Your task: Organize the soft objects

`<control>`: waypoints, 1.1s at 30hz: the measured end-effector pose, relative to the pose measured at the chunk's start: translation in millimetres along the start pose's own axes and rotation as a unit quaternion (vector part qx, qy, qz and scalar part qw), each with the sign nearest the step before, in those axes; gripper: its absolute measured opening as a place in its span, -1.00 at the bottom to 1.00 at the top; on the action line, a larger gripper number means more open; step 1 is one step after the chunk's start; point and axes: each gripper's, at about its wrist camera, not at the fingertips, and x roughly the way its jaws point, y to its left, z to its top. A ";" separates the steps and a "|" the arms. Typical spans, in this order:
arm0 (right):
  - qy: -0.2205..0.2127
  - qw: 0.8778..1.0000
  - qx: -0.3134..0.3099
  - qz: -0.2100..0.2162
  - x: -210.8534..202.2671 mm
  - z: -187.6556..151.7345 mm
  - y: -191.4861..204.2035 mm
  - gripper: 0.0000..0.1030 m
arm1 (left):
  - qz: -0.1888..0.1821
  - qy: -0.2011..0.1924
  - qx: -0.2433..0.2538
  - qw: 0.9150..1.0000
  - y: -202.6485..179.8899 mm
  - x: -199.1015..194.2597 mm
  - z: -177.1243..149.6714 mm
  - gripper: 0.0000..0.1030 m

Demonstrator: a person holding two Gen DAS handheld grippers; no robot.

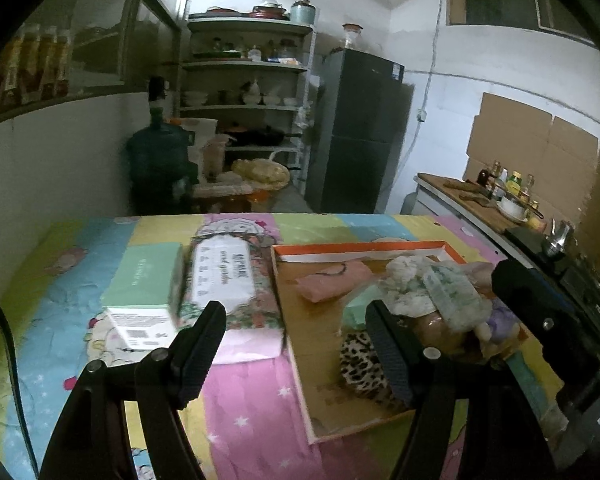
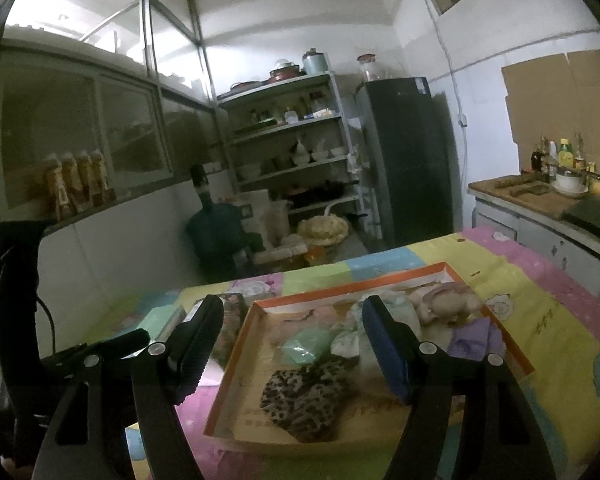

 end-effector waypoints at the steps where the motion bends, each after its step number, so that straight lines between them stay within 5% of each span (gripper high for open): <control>1: -0.002 1.000 -0.002 -0.001 -1.9 -0.7 2.6 0.43 | 0.005 -0.002 -0.001 1.000 1.9 -3.7 -0.9 0.40; 15: -0.001 1.000 -0.018 0.001 -5.0 -15.3 49.8 0.43 | 0.071 -0.033 -0.019 0.997 45.6 -41.2 -10.3 0.40; 33: 0.011 0.999 -0.047 0.011 7.5 -30.0 109.4 0.43 | 0.104 -0.038 -0.034 0.993 93.7 -56.8 -18.8 0.40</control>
